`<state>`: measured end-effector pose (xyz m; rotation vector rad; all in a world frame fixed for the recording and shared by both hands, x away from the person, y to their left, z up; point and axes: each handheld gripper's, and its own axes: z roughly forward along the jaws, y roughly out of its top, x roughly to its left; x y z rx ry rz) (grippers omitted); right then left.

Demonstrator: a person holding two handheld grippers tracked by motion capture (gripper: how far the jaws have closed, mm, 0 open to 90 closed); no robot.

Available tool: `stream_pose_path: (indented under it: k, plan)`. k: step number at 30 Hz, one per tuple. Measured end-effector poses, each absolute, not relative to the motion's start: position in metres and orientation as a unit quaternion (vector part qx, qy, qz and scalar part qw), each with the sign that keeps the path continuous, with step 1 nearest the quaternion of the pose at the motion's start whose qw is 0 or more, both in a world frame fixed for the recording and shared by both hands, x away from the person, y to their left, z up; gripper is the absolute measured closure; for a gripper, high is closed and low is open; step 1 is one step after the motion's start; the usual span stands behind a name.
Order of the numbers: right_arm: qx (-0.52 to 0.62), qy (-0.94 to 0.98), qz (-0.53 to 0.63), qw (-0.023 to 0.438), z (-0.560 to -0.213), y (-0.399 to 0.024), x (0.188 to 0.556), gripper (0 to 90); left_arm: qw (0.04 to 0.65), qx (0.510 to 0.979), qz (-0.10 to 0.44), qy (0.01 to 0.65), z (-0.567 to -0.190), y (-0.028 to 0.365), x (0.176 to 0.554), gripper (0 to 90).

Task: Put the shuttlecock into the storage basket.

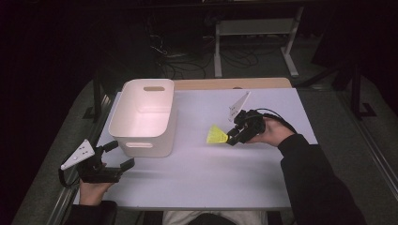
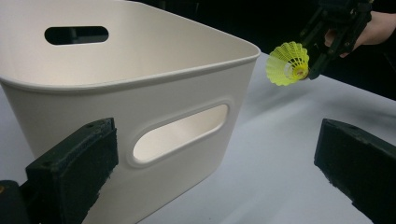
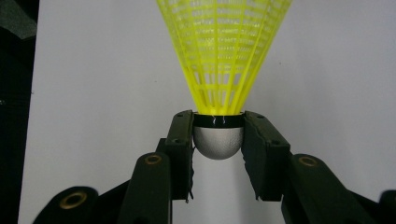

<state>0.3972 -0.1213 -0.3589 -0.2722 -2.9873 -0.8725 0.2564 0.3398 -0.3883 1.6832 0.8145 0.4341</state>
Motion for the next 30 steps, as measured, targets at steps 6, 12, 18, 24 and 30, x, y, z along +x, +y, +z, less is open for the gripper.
stream_pose_path:
  k: [6,12,18,24,30]
  plan:
    - [-0.075,-0.956,-0.282,0.003,-0.349,-0.114,0.395,63.1,0.574,0.718,0.185,0.348,-0.388,0.34,0.256,0.0]
    - [-0.069,-0.955,-0.288,-0.001,-0.339,-0.108,0.394,63.1,0.574,0.718,0.185,0.348,-0.388,0.34,0.256,0.0]
    - [-0.064,-0.954,-0.292,-0.001,-0.332,-0.106,0.394,63.1,0.575,0.717,0.185,0.348,-0.388,0.34,0.256,0.0]
    - [-0.066,-0.951,-0.301,-0.002,-0.325,-0.106,0.394,63.2,0.574,0.717,0.185,0.349,-0.388,0.34,0.256,0.0]
    - [-0.063,-0.951,-0.301,-0.002,-0.32,-0.103,0.396,63.2,0.574,0.718,0.185,0.348,-0.388,0.34,0.257,0.0]
